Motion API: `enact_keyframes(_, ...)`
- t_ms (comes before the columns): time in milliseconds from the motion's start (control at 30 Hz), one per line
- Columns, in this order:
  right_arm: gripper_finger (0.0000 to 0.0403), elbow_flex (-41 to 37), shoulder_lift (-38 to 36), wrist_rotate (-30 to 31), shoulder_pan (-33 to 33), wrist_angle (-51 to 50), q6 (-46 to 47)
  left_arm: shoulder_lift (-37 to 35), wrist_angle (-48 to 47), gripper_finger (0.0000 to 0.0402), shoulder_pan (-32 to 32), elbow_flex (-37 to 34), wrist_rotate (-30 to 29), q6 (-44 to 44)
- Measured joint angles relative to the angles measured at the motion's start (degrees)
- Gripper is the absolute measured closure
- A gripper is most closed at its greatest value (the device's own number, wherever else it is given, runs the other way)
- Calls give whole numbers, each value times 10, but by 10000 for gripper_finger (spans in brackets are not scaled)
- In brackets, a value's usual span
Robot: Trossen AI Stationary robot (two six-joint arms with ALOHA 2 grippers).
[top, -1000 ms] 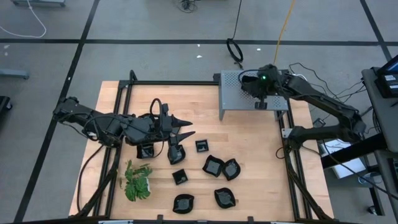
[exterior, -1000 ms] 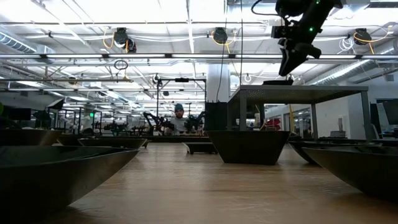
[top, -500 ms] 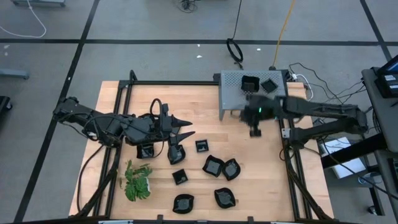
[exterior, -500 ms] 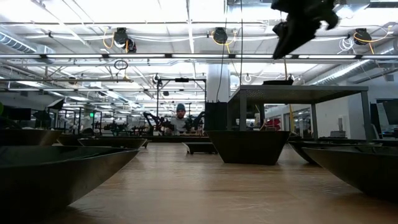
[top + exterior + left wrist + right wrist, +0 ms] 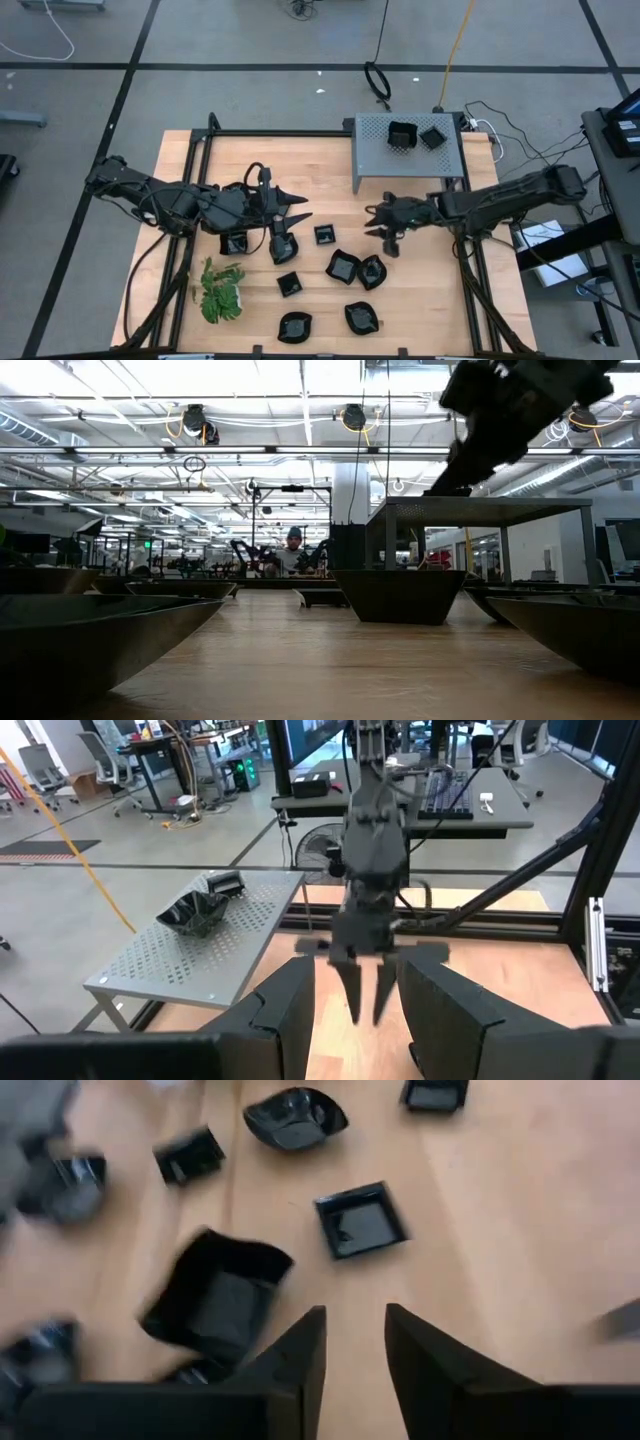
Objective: Pick & Place Mini shaped plates
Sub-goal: Stack the black distorted square plate on the black distorted square plates on the shelf
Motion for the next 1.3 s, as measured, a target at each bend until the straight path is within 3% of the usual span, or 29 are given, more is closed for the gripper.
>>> enact_keyframes(400,225,-10,181,-7,53,193,218,0,-18,252,0,0,1,-1)
enact_keyframes(767,235,-10,288,-7,78,260,203,0,-27,252,0,0,2,0)
enact_keyframes(933,261,-10,309,-7,78,276,187,0,-37,252,-1,0,2,-1)
enact_keyframes(1200,387,-10,308,-8,78,273,168,0,-52,252,-1,0,3,-1)
enact_keyframes(1300,395,-10,304,-9,78,274,168,0,-52,252,-1,0,3,-1)
